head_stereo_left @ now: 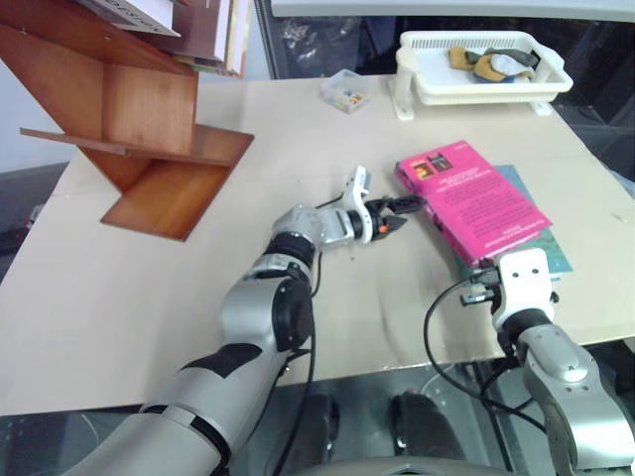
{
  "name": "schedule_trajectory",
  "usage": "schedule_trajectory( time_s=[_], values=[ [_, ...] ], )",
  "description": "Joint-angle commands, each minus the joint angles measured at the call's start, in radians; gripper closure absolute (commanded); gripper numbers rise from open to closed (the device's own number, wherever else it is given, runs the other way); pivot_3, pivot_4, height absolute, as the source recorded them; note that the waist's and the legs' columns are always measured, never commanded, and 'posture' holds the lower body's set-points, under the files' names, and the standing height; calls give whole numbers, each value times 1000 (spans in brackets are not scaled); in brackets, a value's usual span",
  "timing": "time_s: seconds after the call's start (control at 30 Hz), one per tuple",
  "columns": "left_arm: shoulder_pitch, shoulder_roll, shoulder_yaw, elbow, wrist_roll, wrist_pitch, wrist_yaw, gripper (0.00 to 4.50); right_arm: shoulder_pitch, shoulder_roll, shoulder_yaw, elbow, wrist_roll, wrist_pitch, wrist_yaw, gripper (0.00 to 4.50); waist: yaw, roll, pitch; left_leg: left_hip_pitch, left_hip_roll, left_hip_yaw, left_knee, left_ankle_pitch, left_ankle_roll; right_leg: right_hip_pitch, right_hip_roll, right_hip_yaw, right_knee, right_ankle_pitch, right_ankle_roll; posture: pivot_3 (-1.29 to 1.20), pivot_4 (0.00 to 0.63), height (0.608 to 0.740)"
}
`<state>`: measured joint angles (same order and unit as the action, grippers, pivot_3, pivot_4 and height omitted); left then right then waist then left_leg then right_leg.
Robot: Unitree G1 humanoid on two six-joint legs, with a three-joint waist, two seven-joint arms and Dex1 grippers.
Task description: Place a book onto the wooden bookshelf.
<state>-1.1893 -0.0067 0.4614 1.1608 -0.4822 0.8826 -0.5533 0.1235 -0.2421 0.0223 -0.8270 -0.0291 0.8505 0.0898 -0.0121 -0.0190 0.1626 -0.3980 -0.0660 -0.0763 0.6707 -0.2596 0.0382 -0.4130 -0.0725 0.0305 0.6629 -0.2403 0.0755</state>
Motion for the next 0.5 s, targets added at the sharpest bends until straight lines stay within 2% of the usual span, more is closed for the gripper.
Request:
schedule_trajectory(
  time_s=[0.03, 0.17, 0.2, 0.3, 0.5],
  values=[
    [1, -2, 7, -39, -32, 19, 7, 551, 3, 1, 2, -33, -3, -18, 2, 4480, 0, 0, 0, 0, 0, 0, 0, 0, 0, 0, 0, 0, 0, 0, 0, 0, 150, 740],
    [6, -13, 19, -33, -52, 24, 22, 551, 74, 2, -17, -121, 53, 21, 50, 4480, 3, 0, 0, 0, 0, 0, 0, 0, 0, 0, 0, 0, 0, 0, 0, 0, 150, 740],
    [7, -16, 21, -31, -56, 23, 26, 551, 88, 5, -23, -139, 63, 26, 56, 3949, 2, 0, 0, 0, 0, 0, 0, 0, 0, 0, 0, 0, 0, 0, 0, 0, 150, 740],
    [8, -33, 37, -19, -71, 6, 45, 551, 154, -9, -14, -208, 75, -11, 63, 2885, 1, 0, 0, 0, 0, 0, 0, 0, 0, 0, 0, 0, 0, 0, 0, 0, 150, 740],
    [6, -68, 50, -5, -83, -36, 65, 551, 175, 4, 57, -220, 89, -193, 14, 24, -1, 0, 0, 1, 0, 0, 0, 0, 0, 0, 0, 0, 0, 0, 0, 0, 150, 740]
  ],
)
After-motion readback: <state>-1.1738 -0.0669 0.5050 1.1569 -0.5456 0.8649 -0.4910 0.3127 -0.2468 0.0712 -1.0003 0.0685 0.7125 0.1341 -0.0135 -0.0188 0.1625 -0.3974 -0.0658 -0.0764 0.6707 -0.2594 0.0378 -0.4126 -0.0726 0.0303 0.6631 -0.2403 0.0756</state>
